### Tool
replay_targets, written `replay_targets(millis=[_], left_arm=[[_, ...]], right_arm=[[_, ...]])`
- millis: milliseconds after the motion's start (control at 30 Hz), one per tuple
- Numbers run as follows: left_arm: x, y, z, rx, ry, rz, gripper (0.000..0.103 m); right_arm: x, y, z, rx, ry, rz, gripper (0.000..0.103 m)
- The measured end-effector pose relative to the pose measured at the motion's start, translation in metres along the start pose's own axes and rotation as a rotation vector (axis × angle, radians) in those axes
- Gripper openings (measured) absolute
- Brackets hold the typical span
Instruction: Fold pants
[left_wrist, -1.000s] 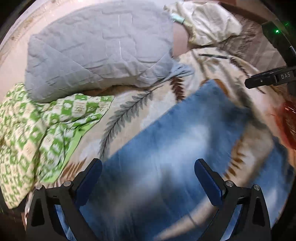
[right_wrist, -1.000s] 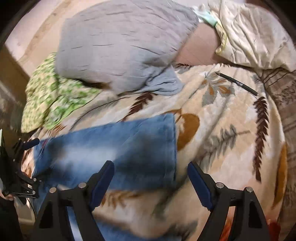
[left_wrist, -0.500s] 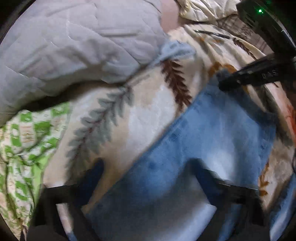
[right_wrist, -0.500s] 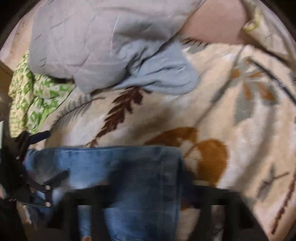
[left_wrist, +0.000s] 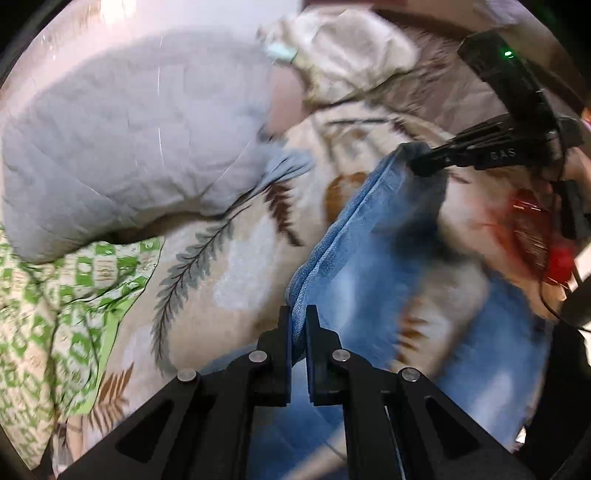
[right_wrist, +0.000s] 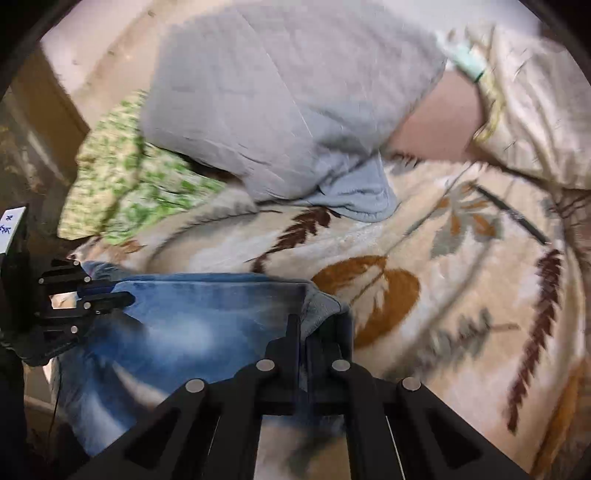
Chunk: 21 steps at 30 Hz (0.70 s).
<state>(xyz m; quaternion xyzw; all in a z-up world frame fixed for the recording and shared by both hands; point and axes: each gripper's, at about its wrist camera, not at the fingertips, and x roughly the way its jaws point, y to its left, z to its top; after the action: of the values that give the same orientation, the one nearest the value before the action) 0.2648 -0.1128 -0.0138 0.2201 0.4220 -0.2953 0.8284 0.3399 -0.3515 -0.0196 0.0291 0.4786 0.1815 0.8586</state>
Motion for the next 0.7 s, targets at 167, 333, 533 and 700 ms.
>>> replay_targets(millis=[167,333,533,700], left_arm=[[-0.065,-0.071,-0.052,0.062,-0.054,-0.008,0.006],[-0.058,-0.138,-0.107,0.086,0.009,-0.05,0.006],[0.018,-0.183,-0.151,0.09,0.199,-0.025,0.011],[0.02,-0.187,-0.15,0.067,0.176,0.017,0.011]], right_arm=[[-0.083,0.037,-0.073,-0.09,-0.072,-0.005,0.003],[-0.108,0.058,-0.172,-0.141,0.004,-0.072,0.003],[-0.073,0.047,-0.248,-0.076,0.207,-0.084,0.006],[-0.067,0.047,-0.258,-0.055,0.244,-0.119,0.012]])
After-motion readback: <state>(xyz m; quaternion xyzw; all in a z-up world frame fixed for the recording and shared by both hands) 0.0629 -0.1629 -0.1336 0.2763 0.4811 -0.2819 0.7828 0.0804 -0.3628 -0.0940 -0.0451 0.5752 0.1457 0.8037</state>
